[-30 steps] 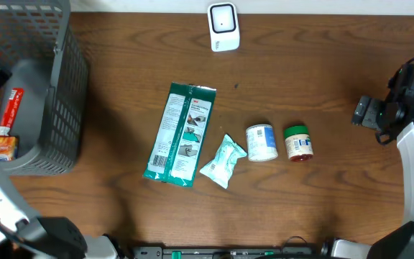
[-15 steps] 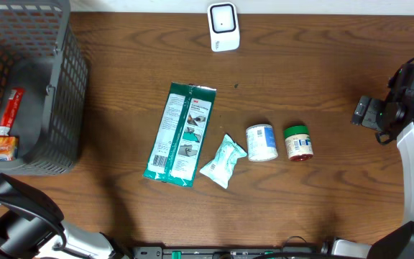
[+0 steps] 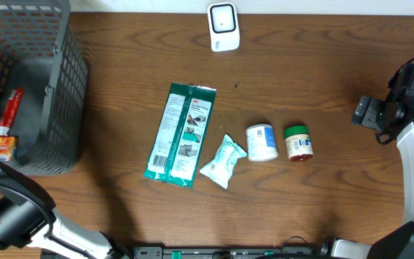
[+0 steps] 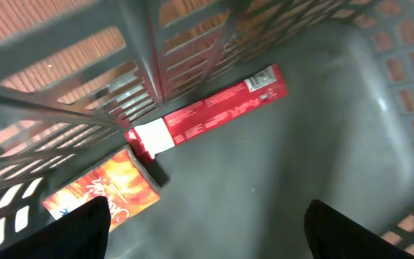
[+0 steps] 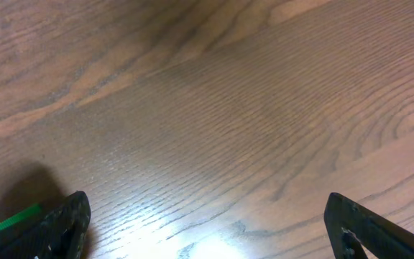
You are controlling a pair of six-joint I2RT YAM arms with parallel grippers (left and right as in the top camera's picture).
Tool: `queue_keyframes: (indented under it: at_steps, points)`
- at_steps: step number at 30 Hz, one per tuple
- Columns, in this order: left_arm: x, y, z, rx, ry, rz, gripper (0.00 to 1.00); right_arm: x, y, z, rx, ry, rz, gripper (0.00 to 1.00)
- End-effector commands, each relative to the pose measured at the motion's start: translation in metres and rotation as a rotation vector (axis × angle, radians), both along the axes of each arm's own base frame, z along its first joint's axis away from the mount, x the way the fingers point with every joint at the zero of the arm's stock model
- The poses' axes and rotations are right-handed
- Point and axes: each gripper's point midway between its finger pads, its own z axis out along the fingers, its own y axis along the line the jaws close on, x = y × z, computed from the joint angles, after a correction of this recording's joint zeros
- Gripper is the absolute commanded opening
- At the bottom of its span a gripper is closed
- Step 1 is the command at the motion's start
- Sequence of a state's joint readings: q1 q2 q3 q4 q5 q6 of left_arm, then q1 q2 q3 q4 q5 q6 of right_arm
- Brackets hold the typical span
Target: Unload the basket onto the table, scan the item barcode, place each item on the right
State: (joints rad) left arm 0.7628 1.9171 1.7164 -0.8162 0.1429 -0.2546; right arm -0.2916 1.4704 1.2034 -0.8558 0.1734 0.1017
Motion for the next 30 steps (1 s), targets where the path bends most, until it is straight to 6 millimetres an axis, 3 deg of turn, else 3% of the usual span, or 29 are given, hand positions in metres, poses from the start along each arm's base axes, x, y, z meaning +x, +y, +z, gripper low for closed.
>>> queue_keyframes:
  at_steps: [1,4,10,15,26,30]
  points:
    - [-0.001,0.014,-0.019,0.069,0.082,-0.103,0.85,0.001,-0.003,0.006,-0.014,-0.01,-0.003,0.99]
    - [-0.009,0.023,-0.03,0.13,0.181,-0.141,0.88,0.001,-0.003,0.006,-0.014,-0.01,-0.003,0.99]
    - [0.011,0.007,-0.041,0.163,0.216,-0.279,0.85,0.001,-0.003,0.006,-0.014,-0.01,-0.003,0.99]
    - [-0.01,0.008,-0.048,0.232,0.389,-0.185,0.84,0.001,-0.003,0.006,-0.014,-0.01,-0.003,0.99]
    - [-0.028,-0.009,-0.056,0.174,0.481,-0.211,0.84,0.001,-0.003,0.006,-0.014,-0.01,-0.003,0.99]
    - [-0.036,-0.012,-0.071,0.164,0.511,-0.209,0.84,0.001,-0.003,0.006,-0.014,-0.01,-0.003,0.99]
